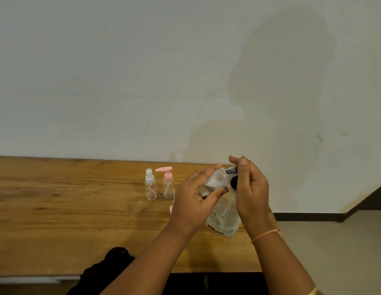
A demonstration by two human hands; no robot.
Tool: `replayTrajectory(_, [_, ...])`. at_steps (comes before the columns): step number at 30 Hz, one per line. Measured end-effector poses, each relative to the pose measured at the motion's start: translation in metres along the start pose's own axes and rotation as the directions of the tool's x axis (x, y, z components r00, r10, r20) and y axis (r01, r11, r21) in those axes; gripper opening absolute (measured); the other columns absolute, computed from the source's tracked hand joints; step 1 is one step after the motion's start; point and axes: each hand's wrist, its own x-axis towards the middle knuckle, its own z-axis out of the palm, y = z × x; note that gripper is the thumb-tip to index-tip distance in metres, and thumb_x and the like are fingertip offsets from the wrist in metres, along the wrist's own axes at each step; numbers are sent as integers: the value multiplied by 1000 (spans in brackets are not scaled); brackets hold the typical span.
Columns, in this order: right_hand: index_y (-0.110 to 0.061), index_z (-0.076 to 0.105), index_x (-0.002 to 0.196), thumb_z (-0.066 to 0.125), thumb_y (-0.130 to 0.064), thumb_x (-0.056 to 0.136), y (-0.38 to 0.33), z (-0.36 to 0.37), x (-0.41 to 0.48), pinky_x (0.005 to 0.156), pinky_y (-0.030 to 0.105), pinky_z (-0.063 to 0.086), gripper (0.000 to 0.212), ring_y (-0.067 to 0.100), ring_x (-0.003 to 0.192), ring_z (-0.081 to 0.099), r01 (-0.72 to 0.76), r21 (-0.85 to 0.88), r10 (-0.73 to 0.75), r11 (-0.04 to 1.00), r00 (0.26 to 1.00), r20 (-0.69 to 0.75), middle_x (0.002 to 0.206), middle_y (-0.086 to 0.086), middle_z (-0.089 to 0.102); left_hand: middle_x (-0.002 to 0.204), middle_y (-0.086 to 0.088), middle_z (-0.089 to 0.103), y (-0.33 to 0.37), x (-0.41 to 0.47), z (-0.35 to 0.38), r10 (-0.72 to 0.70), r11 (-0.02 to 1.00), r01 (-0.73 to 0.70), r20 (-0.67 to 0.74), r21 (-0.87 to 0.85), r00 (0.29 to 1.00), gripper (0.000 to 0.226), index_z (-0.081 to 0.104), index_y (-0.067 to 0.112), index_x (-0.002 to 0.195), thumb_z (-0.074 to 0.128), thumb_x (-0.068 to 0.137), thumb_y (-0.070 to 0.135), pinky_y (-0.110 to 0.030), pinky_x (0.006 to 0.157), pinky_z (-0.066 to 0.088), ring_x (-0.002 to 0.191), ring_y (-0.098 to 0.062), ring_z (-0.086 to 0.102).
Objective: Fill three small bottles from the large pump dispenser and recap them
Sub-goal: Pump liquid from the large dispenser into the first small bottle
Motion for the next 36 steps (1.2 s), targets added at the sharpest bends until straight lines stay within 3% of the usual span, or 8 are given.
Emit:
replayTrajectory(5, [-44, 58, 100, 36, -48, 91, -14, -3, 2, 105, 39, 41, 25, 9, 129, 45, 23, 17, -23, 1000, 1000, 17, 112, -18, 62, 113, 9, 63, 3, 1, -1, 30, 1000, -30, -6, -9, 1000, 53, 54, 36, 122, 76, 78, 16, -4, 84, 42, 106, 7, 55])
replayTrajectory(8, [-45, 59, 99, 32, -55, 89, -8, -2, 0, 100, 48, 44, 31, 19, 124, 51, 31, 23, -32, 999, 999, 7, 111, -14, 65, 113, 9, 63, 2, 0, 0, 10, 1000, -10, 4, -22, 1000, 53, 55, 33, 122, 76, 77, 15, -3, 82, 41, 104, 10, 55])
replayTrajectory(13, [-59, 60, 94, 30, -64, 88, 0, 3, -2, 99, 55, 41, 31, 19, 118, 55, 8, -18, -8, 1000, 1000, -9, 104, -24, 65, 113, 8, 63, -2, -2, -1, -22, 1000, 22, 20, -12, 1000, 54, 53, 36, 123, 75, 78, 17, -3, 83, 41, 106, 7, 54])
replayTrajectory(20, [-44, 57, 101, 35, -42, 91, -19, -3, 1, 108, 37, 38, 24, 5, 131, 40, 17, 0, -17, 1000, 999, 45, 110, -26, 57, 111, 18, 60, 5, 1, -4, 38, 999, -38, -9, 2, 999, 54, 52, 39, 122, 75, 77, 17, -3, 85, 41, 107, 9, 54])
replayTrajectory(24, [-45, 58, 104, 33, -55, 88, -12, -4, 2, 101, 47, 44, 31, 18, 124, 50, 32, 0, -32, 999, 999, 30, 114, -13, 64, 109, 18, 60, 5, 2, -2, 38, 999, -38, -14, -10, 999, 55, 52, 40, 119, 76, 77, 16, -2, 83, 41, 105, 11, 54])
replayTrajectory(29, [-64, 56, 96, 26, -72, 86, 0, -2, -1, 101, 56, 39, 32, 16, 119, 54, 15, -82, -12, 997, 999, 32, 104, -32, 61, 112, 11, 63, -4, -1, 0, -13, 1000, 13, 6, -3, 1000, 53, 54, 39, 121, 76, 77, 19, -6, 86, 42, 106, 4, 56])
replayTrajectory(31, [-66, 54, 95, 24, -75, 84, 1, -1, -3, 101, 57, 38, 33, 14, 118, 54, 2, -94, 1, 996, 999, 34, 105, -32, 60, 112, 12, 63, -3, -2, 1, -31, 999, 31, 7, -8, 1000, 54, 52, 44, 120, 75, 77, 20, -6, 85, 42, 105, 5, 56])
replayTrajectory(36, [-38, 61, 97, 40, -36, 100, -14, -1, -1, 83, 29, 52, 21, 0, 94, 62, -28, 53, 26, 998, 999, 44, 95, -16, 66, 111, 19, 61, 3, 0, -1, -22, 998, 22, -5, -53, 1000, 52, 52, 46, 116, 75, 77, 20, -4, 84, 41, 106, 8, 55])
